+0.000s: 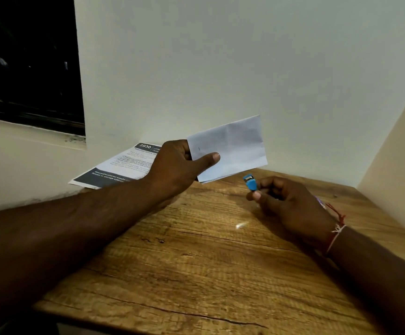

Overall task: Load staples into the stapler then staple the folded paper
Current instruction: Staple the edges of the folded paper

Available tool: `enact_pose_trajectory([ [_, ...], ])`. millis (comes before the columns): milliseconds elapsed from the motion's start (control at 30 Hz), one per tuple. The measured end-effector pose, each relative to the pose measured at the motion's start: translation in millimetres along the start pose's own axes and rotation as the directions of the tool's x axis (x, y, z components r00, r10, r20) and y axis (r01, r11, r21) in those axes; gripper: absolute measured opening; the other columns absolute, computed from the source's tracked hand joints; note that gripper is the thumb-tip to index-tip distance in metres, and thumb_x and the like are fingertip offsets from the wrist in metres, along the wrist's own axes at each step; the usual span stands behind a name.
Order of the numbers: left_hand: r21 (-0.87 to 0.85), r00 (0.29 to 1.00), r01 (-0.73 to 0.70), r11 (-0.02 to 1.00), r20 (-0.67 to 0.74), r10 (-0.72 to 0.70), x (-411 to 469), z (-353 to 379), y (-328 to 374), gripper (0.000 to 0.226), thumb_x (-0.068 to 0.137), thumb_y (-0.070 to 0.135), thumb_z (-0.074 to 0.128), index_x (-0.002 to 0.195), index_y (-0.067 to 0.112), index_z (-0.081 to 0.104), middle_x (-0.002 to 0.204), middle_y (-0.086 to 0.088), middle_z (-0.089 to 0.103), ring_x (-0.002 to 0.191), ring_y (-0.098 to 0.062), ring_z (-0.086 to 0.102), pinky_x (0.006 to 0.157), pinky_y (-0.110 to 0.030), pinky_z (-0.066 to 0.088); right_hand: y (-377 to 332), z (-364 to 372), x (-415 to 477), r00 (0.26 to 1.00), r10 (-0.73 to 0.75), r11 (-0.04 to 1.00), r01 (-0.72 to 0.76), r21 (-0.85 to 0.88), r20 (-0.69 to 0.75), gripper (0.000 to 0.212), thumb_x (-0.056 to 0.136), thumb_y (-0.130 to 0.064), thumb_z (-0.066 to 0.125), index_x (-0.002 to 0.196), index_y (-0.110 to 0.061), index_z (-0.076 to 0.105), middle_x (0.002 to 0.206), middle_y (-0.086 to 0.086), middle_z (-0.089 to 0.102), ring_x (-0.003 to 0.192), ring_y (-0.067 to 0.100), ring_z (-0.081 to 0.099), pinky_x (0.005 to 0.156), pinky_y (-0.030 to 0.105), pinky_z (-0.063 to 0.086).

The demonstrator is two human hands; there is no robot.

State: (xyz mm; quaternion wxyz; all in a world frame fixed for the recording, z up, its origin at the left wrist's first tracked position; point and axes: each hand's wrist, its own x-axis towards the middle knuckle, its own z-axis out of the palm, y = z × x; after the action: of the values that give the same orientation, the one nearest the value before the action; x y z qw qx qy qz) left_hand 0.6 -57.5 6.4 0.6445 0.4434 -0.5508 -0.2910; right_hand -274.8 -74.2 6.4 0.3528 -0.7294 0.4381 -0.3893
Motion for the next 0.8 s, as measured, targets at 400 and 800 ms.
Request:
enact_pose_trajectory([
  [400,0.147,0.992,-0.108,0.983,-0.042,0.115,-11,3,17,0.036,0.095,0.031,0.092,0.128,0.020,0.084,0.107,0.006,0.088,0.097,-0.009,0.085,0.078,-0.029,0.068,-23,17,-16,0.998,0.028,0.978,-0.039,0.203,0.053,0.029,0.093,-0.024,0.081,0.120,-0.014,0.078,0.108,0.010,0.085,0.094,0.020,0.077,0.102,0.053,0.062],
  [800,0.169,0.992,-0.122,0.978,0.056,0.114,-15,4,23,0.037,0.095,0.029,0.092,0.130,0.020,0.084,0.111,0.008,0.088,0.100,-0.004,0.084,0.083,-0.022,0.068,-27,11,-15,0.999,0.012,0.960,-0.021,0.281,0.033,0.044,0.086,-0.034,0.076,0.122,-0.010,0.078,0.114,0.006,0.085,0.092,0.013,0.078,0.086,0.031,0.064],
])
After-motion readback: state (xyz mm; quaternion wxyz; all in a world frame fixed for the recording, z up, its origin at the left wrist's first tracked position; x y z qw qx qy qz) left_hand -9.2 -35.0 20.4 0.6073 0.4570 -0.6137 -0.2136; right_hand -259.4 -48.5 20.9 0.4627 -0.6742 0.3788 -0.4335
